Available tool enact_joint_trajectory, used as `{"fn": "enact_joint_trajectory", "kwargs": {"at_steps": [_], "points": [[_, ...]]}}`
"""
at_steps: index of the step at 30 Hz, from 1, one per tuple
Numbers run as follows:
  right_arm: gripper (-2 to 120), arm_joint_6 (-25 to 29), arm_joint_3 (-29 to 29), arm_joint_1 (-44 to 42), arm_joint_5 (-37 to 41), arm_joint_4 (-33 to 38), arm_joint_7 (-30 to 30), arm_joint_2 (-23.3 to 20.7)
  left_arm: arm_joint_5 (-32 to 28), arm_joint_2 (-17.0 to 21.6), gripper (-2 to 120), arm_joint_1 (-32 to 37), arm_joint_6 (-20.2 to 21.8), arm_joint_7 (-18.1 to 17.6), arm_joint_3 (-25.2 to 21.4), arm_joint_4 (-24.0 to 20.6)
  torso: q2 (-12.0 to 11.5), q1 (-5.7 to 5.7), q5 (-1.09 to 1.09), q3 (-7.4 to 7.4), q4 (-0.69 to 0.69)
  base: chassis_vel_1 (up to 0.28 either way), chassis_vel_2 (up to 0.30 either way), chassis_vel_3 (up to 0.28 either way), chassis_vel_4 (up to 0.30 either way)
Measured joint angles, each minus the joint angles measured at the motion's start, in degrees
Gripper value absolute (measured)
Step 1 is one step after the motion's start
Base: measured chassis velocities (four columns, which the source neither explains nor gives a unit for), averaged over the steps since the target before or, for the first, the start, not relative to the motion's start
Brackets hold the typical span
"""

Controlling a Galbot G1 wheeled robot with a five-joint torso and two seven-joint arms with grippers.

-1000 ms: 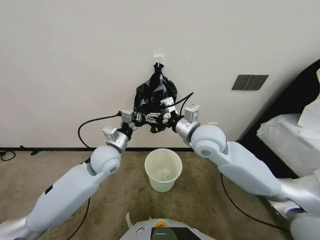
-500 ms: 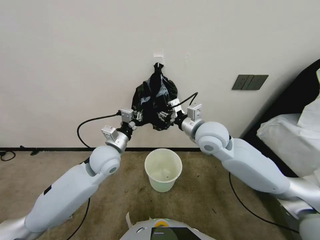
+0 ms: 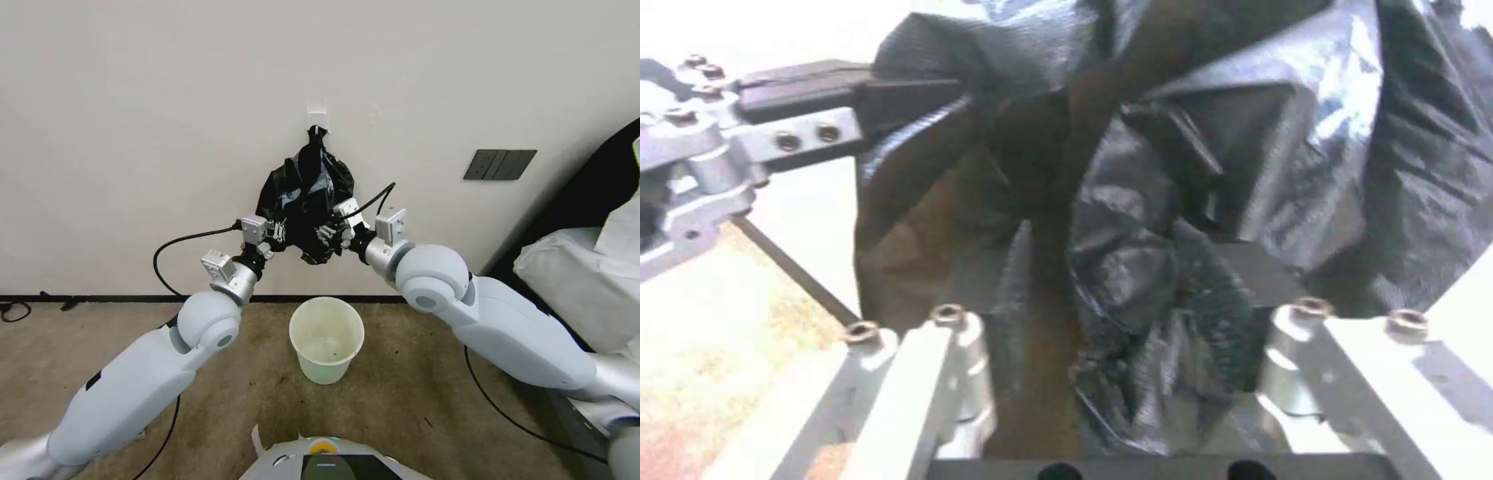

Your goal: Place a trash bag onto the trash bin.

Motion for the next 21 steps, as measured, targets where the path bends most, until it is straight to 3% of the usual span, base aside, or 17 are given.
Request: {"fn": "enact_joint_trajectory", "kwargs": {"at_steps": [6,12,17,21], "points": [[79,-3.10,-7.75,6.38,0.12,-2.12,4.62,2.24,-0.08,0.32,0,-0.06,0.01,-0.04,-0.10,-0.73,0.00,0.00,-0.01,0.00,0.02,0.000,0.000,0.000,0.000],[98,-3.24,-10.49,9.13,0.86,-3.22,7.30,1.41,-0.30,0.45,0,0.88,0.00,0.05,-1.24,-1.65,0.00,0.00,0.00,0.00,0.01,0.000,0.000,0.000,0.000],[96,-3.25,-13.13,10.79,0.78,-4.38,8.19,0.76,-0.34,0.34,0,1.09,0.00,0.07,-1.34,-2.07,0.00,0.00,0.00,0.00,0.01,0.000,0.000,0.000,0.000],[82,-3.25,-15.11,12.07,-0.35,-5.21,8.19,-0.06,-0.71,0.25,0,0.96,0.00,0.05,-1.35,-2.44,0.00,0.00,0.01,0.00,0.01,0.000,0.000,0.000,0.000]]}}
